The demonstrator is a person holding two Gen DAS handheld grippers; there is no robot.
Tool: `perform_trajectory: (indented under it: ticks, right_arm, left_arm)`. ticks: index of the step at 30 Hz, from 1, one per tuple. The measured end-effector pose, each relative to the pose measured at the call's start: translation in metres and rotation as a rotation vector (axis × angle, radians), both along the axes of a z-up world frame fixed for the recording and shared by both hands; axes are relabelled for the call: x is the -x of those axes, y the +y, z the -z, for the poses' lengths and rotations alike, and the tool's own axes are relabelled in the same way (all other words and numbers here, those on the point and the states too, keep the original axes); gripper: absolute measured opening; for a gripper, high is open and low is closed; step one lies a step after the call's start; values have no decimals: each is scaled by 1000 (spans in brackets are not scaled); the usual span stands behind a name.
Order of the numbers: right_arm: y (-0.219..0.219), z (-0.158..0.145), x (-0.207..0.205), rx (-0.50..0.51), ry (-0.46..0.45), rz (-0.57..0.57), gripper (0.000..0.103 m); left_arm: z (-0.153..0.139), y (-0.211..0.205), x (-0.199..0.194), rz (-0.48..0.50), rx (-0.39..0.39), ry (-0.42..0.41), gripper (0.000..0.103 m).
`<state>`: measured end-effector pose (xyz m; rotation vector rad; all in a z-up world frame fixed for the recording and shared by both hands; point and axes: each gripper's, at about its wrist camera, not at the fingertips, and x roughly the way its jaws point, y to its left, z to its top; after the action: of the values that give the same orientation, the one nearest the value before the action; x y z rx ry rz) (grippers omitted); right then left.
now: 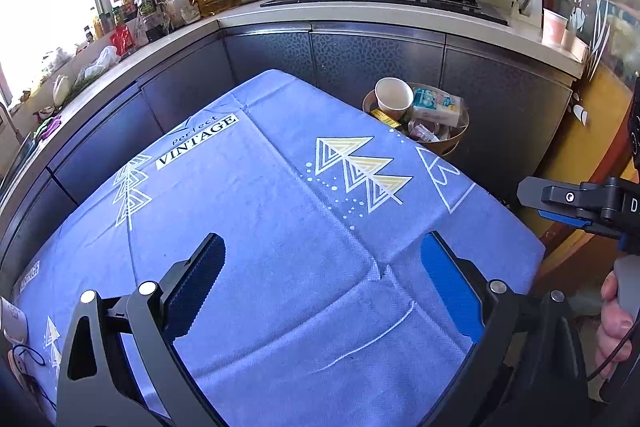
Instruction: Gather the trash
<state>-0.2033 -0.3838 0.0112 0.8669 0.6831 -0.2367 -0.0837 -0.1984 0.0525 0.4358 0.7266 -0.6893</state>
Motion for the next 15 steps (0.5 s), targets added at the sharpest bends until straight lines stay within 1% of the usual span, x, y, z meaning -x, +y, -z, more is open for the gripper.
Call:
perform_trajectory:
  ticks: [4, 7, 15]
  right_arm:
    - [-1, 0, -1, -2, 3, -1, 88]
    - [0, 1, -1, -5, 5, -2, 88]
    - [0, 2, -2, -7, 6, -3, 88]
  left_arm:
    - [3, -1, -3, -13, -19, -1, 97]
    - [7, -1, -6, -21, -33, 14, 97]
    - [9, 2, -10, -46, -29, 16, 97]
